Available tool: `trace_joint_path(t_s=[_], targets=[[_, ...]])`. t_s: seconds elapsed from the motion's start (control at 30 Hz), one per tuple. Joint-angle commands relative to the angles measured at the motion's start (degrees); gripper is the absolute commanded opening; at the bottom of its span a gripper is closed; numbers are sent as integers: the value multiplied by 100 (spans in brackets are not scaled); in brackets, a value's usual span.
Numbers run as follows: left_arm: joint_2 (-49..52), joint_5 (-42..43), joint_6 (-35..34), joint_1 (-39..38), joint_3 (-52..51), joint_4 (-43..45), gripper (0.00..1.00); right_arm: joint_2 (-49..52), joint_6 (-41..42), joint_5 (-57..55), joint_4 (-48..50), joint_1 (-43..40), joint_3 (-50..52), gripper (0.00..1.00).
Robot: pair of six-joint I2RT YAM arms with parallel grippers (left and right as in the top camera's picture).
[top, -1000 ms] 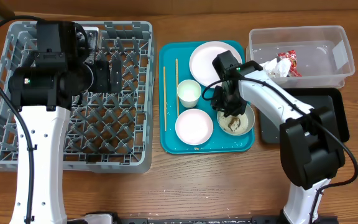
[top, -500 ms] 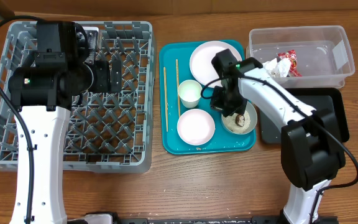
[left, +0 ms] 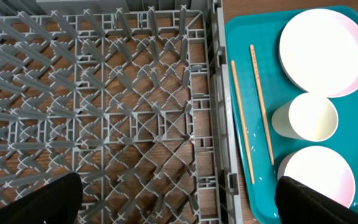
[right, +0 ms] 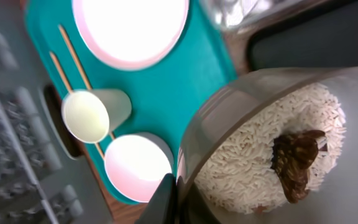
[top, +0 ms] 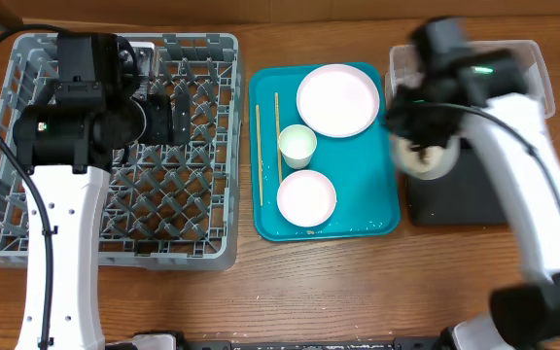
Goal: Sort waste into correct bins and load items into the dishwasher
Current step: 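Tip the bowl over the black tray to dump the rice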
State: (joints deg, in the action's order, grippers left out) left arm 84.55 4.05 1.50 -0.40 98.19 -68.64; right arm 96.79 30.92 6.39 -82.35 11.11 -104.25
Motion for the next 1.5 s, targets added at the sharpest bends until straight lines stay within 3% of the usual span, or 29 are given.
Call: trace_joint_path(t_s=[0.0, 0.3, 0.53, 0.97, 1.23, 1.47], targets=[[26, -17, 24, 0, 131, 4, 100, -389, -927, 680, 55, -625, 160, 4], [26, -17, 24, 0, 131, 4, 100, -918, -3427, 3523, 885, -2566, 1851, 4], [26, -17, 24, 0, 131, 2, 100, -903, -4301, 5268, 2122, -3453, 3438, 4], [26, -17, 24, 0, 131, 2, 100, -625, -4452, 7543, 4500, -4376, 5560, 4], [26, -17, 24, 0, 131, 2, 100, -55, -4413, 8354, 4629, -4822, 5637, 4], [26, -17, 24, 0, 131, 2, 100, 579, -4026, 8354, 4767, -4911, 5637, 4]])
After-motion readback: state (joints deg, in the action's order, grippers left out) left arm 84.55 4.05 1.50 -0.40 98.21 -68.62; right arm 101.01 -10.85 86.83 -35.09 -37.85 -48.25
